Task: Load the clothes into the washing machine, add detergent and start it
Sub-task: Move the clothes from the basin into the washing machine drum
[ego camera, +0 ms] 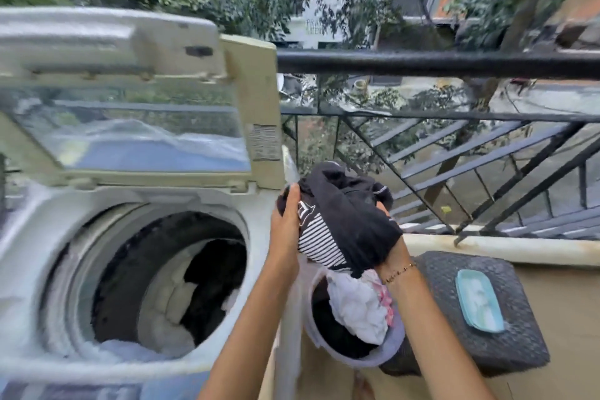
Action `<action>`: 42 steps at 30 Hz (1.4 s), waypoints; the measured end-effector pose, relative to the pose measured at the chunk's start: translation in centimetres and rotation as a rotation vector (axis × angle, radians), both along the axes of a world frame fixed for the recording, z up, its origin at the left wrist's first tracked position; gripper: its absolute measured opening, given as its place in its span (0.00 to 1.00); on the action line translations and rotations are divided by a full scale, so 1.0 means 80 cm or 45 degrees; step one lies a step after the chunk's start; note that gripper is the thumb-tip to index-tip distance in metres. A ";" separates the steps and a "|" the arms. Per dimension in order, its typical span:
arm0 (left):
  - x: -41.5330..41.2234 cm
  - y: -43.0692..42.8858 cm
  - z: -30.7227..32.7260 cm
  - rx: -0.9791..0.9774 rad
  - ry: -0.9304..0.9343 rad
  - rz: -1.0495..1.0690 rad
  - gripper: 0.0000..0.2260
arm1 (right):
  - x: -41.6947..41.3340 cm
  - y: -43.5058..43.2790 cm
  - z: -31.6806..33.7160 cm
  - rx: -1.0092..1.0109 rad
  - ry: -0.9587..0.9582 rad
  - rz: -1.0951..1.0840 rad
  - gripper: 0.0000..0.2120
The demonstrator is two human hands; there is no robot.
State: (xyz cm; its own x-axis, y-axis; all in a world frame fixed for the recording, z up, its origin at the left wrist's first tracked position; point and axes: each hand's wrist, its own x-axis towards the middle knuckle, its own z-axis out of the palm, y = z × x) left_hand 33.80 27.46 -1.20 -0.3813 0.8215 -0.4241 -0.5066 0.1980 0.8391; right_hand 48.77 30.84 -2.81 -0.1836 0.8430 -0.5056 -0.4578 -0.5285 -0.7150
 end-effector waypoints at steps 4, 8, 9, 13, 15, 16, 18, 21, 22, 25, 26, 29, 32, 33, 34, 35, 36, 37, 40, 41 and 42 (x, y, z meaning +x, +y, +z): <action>-0.101 -0.047 0.037 -0.031 0.006 0.188 0.20 | -0.097 -0.033 0.038 0.096 -0.065 0.092 0.09; -0.193 -0.092 0.041 -0.046 0.082 0.329 0.21 | -0.195 -0.056 0.038 0.263 -0.054 0.140 0.07; -0.214 -0.103 0.038 -0.058 0.113 0.339 0.23 | -0.217 -0.060 0.036 0.298 -0.112 0.171 0.05; -0.292 -0.133 0.004 -0.329 0.386 0.190 0.29 | -0.273 -0.071 -0.001 0.315 -0.595 0.419 0.16; -0.317 -0.145 -0.017 -0.506 0.521 0.131 0.31 | -0.285 -0.078 -0.020 0.318 -0.890 0.548 0.19; -0.325 -0.150 -0.026 -0.543 0.540 0.124 0.30 | -0.289 -0.083 -0.027 0.321 -1.006 0.612 0.21; -0.332 -0.157 -0.042 -0.556 0.511 0.093 0.27 | -0.292 -0.093 -0.032 0.311 -1.122 0.702 0.22; -0.324 -0.162 -0.056 -0.570 0.462 0.013 0.21 | -0.287 -0.108 -0.034 0.336 -1.104 0.749 0.16; -0.317 -0.161 -0.056 -0.563 0.440 -0.003 0.18 | -0.283 -0.111 -0.034 0.356 -1.104 0.765 0.13; -0.289 -0.156 -0.055 -0.502 0.409 -0.022 0.10 | -0.268 -0.120 -0.027 0.425 -1.062 0.796 0.08; -0.276 -0.153 -0.053 -0.470 0.404 -0.024 0.10 | -0.262 -0.123 -0.023 0.463 -1.059 0.789 0.07; -0.234 -0.144 -0.041 -0.390 0.389 -0.013 0.11 | -0.240 -0.126 -0.009 0.579 -1.040 0.728 0.07; -0.187 -0.134 -0.027 -0.279 0.384 -0.029 0.10 | -0.207 -0.123 0.004 0.611 -0.952 0.627 0.09; -0.167 -0.131 -0.023 -0.242 0.385 -0.034 0.09 | -0.191 -0.120 0.007 0.604 -0.912 0.585 0.09; -0.147 -0.127 -0.018 -0.199 0.378 -0.034 0.08 | -0.174 -0.116 0.010 0.591 -0.876 0.543 0.09; -0.129 -0.123 -0.013 -0.154 0.367 -0.033 0.08 | -0.157 -0.112 0.011 0.575 -0.841 0.501 0.09; -0.107 -0.118 -0.009 -0.114 0.361 -0.041 0.07 | -0.135 -0.106 0.011 0.556 -0.812 0.454 0.09; -0.083 -0.112 -0.005 -0.080 0.361 -0.056 0.07 | -0.112 -0.099 0.010 0.538 -0.796 0.412 0.09; -0.010 -0.091 0.001 -0.004 0.348 -0.124 0.05 | -0.038 -0.077 -0.003 0.479 -0.806 0.345 0.09; 0.017 -0.084 -0.001 0.005 0.356 -0.154 0.05 | -0.011 -0.069 -0.011 0.449 -0.814 0.336 0.09; 0.045 -0.077 -0.005 0.005 0.364 -0.182 0.06 | 0.015 -0.061 -0.020 0.423 -0.822 0.325 0.10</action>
